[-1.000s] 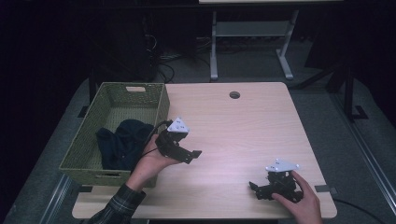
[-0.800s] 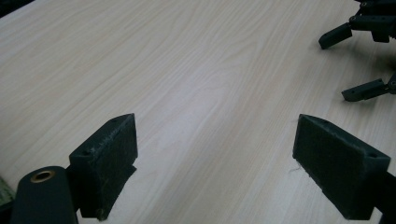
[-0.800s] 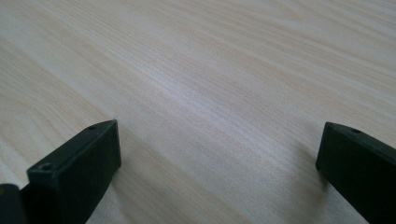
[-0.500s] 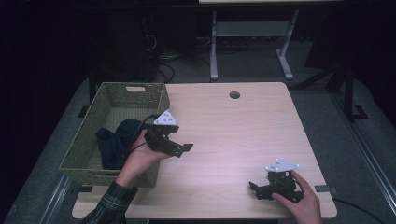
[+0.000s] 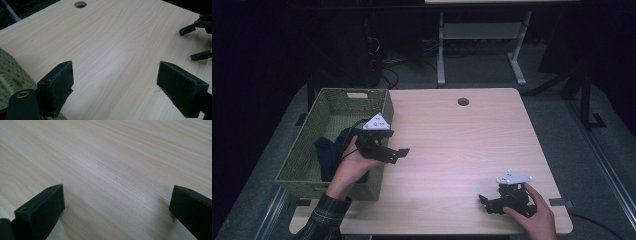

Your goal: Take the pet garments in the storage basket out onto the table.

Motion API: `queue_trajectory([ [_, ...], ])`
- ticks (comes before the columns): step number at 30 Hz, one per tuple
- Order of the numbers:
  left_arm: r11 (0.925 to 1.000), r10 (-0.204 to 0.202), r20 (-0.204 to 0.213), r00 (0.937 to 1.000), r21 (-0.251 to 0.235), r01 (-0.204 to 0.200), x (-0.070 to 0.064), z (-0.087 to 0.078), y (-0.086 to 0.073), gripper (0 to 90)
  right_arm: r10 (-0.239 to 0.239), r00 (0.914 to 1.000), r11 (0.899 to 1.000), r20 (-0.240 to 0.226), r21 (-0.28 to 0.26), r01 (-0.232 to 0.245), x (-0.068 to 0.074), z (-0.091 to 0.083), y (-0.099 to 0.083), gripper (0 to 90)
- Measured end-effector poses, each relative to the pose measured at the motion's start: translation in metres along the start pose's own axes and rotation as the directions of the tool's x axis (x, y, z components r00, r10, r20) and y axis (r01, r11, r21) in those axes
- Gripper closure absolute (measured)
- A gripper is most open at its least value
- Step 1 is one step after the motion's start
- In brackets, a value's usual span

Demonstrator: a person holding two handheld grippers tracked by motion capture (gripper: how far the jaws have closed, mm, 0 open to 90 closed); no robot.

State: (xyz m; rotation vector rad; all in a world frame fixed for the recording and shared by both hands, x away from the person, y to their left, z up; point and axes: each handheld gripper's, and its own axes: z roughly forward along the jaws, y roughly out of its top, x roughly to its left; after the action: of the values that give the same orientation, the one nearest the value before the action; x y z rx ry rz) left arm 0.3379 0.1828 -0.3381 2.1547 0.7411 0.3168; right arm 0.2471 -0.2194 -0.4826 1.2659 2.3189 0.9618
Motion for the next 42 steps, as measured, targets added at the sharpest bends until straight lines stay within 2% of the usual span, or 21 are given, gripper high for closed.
queue_trajectory([
  [17, 0.9985, -0.041, -0.049, 0.9980, -0.037, 0.040, 0.022, -0.029, -0.007, 13.5, 0.000, 1.0000, 1.000, 0.000, 0.000, 0.000, 0.000, 0.000, 0.000, 0.0],
  [42, 0.9962, -0.078, -0.108, 0.9911, -0.048, 0.073, 0.047, -0.056, -0.025, 13.8, -0.003, 1.0000, 1.000, 0.002, -0.001, 0.003, 0.000, 0.000, 0.000, 0.0],
])
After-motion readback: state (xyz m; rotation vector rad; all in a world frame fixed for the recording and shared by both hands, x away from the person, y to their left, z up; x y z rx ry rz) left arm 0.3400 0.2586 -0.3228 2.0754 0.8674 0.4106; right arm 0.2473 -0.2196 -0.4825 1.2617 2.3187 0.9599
